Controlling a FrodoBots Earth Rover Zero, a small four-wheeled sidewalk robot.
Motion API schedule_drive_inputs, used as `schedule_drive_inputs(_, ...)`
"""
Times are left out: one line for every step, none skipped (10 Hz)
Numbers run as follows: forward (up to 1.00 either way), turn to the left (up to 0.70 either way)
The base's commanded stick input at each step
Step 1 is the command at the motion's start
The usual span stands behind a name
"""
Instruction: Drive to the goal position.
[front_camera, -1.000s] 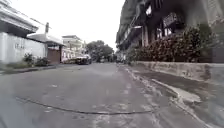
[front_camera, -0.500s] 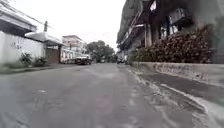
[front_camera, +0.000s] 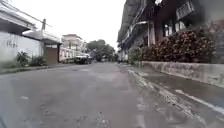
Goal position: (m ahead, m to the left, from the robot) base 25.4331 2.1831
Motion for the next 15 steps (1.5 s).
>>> schedule_drive_inputs(1.0, 0.0)
schedule_drive_inputs(1.0, 0.0)
schedule_drive_inputs(1.0, 0.0)
schedule_drive_inputs(1.0, 0.0)
schedule_drive_inputs(1.0, 0.0)
schedule_drive_inputs(1.0, 0.0)
schedule_drive_inputs(1.0, 0.0)
schedule_drive_inputs(1.0, 0.0)
schedule_drive_inputs(1.0, 0.0)
schedule_drive_inputs(1.0, 0.0)
schedule_drive_inputs(1.0, 0.0)
schedule_drive_inputs(1.0, 0.0)
schedule_drive_inputs(1.0, 0.0)
schedule_drive_inputs(1.0, 0.0)
schedule_drive_inputs(1.0, 0.0)
